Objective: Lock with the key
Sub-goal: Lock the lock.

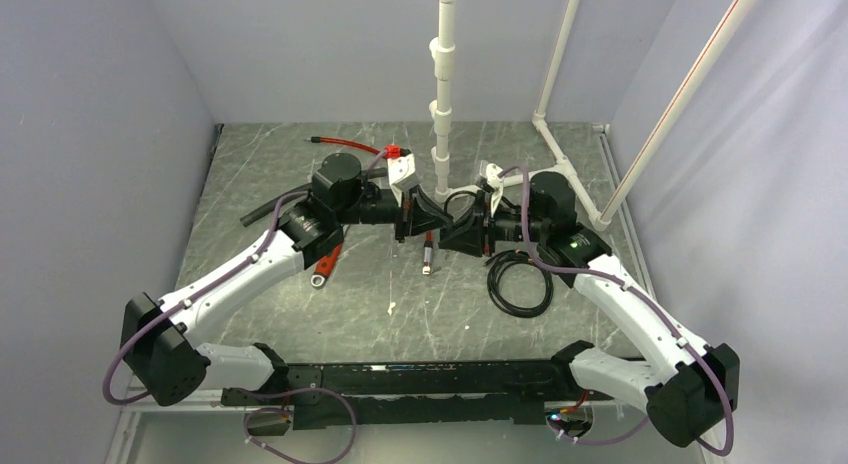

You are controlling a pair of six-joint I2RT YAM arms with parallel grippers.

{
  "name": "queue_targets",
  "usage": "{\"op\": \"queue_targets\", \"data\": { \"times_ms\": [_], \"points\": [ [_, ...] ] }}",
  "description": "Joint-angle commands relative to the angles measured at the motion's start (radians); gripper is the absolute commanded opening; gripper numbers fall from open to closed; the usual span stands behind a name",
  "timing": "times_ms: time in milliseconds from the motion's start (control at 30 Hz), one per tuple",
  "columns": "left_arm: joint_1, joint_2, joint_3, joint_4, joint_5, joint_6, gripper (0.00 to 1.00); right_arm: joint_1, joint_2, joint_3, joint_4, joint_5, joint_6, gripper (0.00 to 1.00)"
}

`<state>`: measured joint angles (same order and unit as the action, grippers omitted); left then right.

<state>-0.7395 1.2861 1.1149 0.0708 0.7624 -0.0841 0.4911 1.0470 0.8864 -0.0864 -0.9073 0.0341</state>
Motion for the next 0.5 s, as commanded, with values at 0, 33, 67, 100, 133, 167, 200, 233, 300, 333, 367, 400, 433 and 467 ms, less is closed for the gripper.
{"op": "queue_targets", "data": {
  "times_ms": [0,33,67,100,133,167,200,233,300,333,367,400,433,467],
  "points": [
    [-0.084,0.056,-0.068,-0.239,0.16,-0.074,0.0,-0.001,-0.026,0.142,0.347,0.052,0.003,0.0],
    [-0.058,0.05,-0.075,-0.249,0.175,-0.082,0.0,-0.002,-0.036,0.138,0.339,0.049,-0.004,0.0],
    [-0.027,0.045,-0.083,-0.249,0.19,-0.103,0.0,-0.003,-0.045,0.133,0.334,0.05,-0.011,0.0],
    [0.002,0.043,-0.091,-0.249,0.209,-0.106,0.0,-0.003,-0.054,0.124,0.333,0.055,-0.015,0.0],
    [0.017,0.041,-0.089,-0.263,0.217,-0.08,0.0,-0.002,-0.06,0.115,0.339,0.059,-0.012,0.0],
    [0.018,0.041,-0.073,-0.307,0.214,-0.024,0.0,-0.003,-0.063,0.108,0.345,0.06,-0.007,0.0],
    [0.01,0.042,-0.06,-0.341,0.213,0.009,0.0,-0.003,-0.064,0.106,0.352,0.061,0.001,0.0],
    [0.004,0.046,-0.05,-0.351,0.21,0.021,0.0,-0.003,-0.064,0.103,0.365,0.062,0.019,0.0],
    [0.005,0.061,-0.024,-0.348,0.204,0.015,0.0,-0.003,-0.062,0.098,0.386,0.066,0.045,0.0],
    [0.004,0.071,-0.006,-0.357,0.206,0.024,0.0,-0.003,-0.065,0.092,0.395,0.065,0.055,0.0],
    [0.003,0.08,0.014,-0.367,0.207,0.034,0.0,-0.005,-0.068,0.083,0.4,0.065,0.066,0.0],
    [0.003,0.087,0.03,-0.376,0.203,0.039,0.0,-0.004,-0.071,0.074,0.405,0.065,0.078,0.0],
    [0.004,0.089,0.046,-0.386,0.198,0.048,0.0,-0.002,-0.074,0.064,0.41,0.064,0.088,0.0],
    [0.004,0.09,0.061,-0.392,0.194,0.059,0.0,-0.003,-0.078,0.056,0.408,0.061,0.095,0.0]
  ]
}}
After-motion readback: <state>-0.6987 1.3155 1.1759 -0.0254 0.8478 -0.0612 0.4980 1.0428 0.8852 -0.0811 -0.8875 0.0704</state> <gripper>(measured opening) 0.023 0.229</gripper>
